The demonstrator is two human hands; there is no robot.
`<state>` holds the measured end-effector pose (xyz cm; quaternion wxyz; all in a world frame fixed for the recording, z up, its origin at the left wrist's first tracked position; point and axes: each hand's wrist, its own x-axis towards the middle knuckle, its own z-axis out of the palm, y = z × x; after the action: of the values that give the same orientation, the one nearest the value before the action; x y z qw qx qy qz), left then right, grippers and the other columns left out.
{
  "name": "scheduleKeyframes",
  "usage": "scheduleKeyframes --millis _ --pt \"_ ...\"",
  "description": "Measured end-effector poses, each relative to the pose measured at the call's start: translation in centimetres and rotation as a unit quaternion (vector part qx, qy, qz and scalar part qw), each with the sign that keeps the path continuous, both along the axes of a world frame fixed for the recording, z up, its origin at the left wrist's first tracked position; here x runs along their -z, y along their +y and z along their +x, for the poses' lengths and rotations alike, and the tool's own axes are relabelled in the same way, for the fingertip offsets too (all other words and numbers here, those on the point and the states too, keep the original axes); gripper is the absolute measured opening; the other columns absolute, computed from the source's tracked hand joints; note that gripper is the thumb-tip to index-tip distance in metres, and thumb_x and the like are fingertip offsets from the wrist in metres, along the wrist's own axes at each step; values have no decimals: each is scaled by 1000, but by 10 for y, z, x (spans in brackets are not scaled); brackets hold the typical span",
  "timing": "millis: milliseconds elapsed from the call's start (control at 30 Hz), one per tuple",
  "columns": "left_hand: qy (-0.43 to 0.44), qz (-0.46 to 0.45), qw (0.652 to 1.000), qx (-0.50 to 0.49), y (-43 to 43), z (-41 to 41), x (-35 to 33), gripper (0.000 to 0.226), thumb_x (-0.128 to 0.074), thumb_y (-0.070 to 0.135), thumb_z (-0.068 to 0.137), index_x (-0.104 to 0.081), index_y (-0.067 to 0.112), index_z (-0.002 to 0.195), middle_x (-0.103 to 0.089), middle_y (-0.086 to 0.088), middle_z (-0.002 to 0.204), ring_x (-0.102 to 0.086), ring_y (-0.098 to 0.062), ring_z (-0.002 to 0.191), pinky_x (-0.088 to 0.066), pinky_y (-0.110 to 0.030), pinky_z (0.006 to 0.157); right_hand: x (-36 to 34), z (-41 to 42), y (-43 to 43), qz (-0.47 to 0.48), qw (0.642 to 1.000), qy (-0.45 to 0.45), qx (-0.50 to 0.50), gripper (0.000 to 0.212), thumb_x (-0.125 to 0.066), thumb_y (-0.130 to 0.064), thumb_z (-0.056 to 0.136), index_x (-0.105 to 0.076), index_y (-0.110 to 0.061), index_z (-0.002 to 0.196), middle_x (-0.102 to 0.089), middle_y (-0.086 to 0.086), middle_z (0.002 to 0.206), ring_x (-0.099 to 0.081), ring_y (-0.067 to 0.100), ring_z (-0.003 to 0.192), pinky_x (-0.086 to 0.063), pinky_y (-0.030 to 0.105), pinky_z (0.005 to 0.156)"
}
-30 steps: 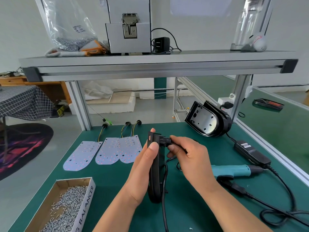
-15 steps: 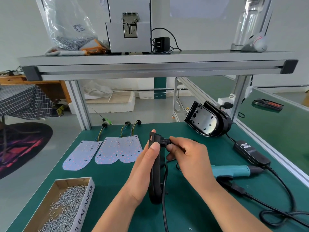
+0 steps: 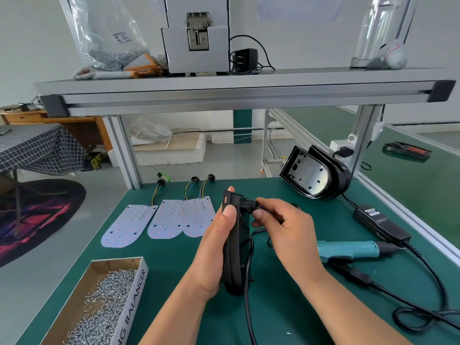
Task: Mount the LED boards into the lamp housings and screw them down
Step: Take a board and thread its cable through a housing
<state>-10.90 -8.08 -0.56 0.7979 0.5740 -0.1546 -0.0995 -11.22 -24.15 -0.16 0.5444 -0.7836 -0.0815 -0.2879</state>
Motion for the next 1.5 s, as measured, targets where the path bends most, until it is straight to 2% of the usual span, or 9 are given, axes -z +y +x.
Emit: scheduleKeyframes --millis 100,300,500,733,800,1067,1200,1400,1500 --pt "-27 -4 1000 2 -1 -1 1 63 -64 81 88 -58 55 145 -64 1 151 -60 -18 139 -52 -36 103 -2 -1 1 -68 995 -67 16 19 -70 -23 100 -70 -38 112 -74 -15 84 -71 4 85 -50 15 71" --pt "-76 53 995 29 0 0 1 69 -57 83 92 -45 55 155 -61 4 155 -54 -20 145 -31 -64 125 -5 7 -11 -166 976 -140 32 6 -68 -18 100 -73 -17 97 -66 -9 73 -65 12 70 -55 41 61" --pt "-69 70 994 52 3 0 0 72 -59 81 92 -40 57 157 -61 7 154 -54 -15 145 -32 -60 125 -11 5 -19 -166 981 -100 15 8 -76 -13 98 -82 -11 103 -68 -7 74 -66 9 72 -53 33 67" --pt "-36 29 998 39 4 1 -1 73 -62 81 89 -46 54 155 -63 -7 151 -57 -30 142 -55 -46 106 -15 0 -9 -35 999 8 -27 20 -78 -14 97 -79 -32 106 -74 -12 81 -73 11 78 -51 15 72" --pt "-31 14 999 25 3 -1 1 64 -60 72 93 -48 55 153 -61 -9 154 -51 -36 148 -50 -47 111 -16 -2 -10 15 998 34 -54 23 -77 -11 96 -78 -32 107 -76 -12 83 -74 11 76 -51 12 72" --pt "-38 -26 999 -4 0 -2 2 51 -58 66 94 -62 52 143 -67 -12 147 -62 -27 138 -52 -43 111 -5 -4 -1 59 997 13 -47 27 -74 -12 99 -77 -37 108 -79 -8 85 -77 13 83 -53 14 76" --pt "-36 -19 999 6 -2 -4 3 48 -62 72 91 -70 51 133 -69 -14 143 -60 -28 139 -49 -45 112 -6 -2 -5 62 997 13 -50 27 -75 -11 99 -78 -37 106 -79 -6 85 -78 17 84 -60 26 81" --pt "-73 63 995 9 4 -3 0 91 -63 81 89 -37 38 165 -59 -9 156 -49 -27 151 -35 -51 126 -10 -5 -8 68 995 10 -75 25 -75 -11 99 -76 -36 103 -80 -7 84 -79 15 82 -59 21 77" --pt "-110 88 990 17 5 -2 0 90 -62 79 91 -36 36 166 -58 -6 157 -46 -26 153 -27 -57 129 -11 -6 -9 57 996 -9 -74 28 -75 -10 99 -78 -37 103 -79 -8 84 -78 13 80 -56 16 75"
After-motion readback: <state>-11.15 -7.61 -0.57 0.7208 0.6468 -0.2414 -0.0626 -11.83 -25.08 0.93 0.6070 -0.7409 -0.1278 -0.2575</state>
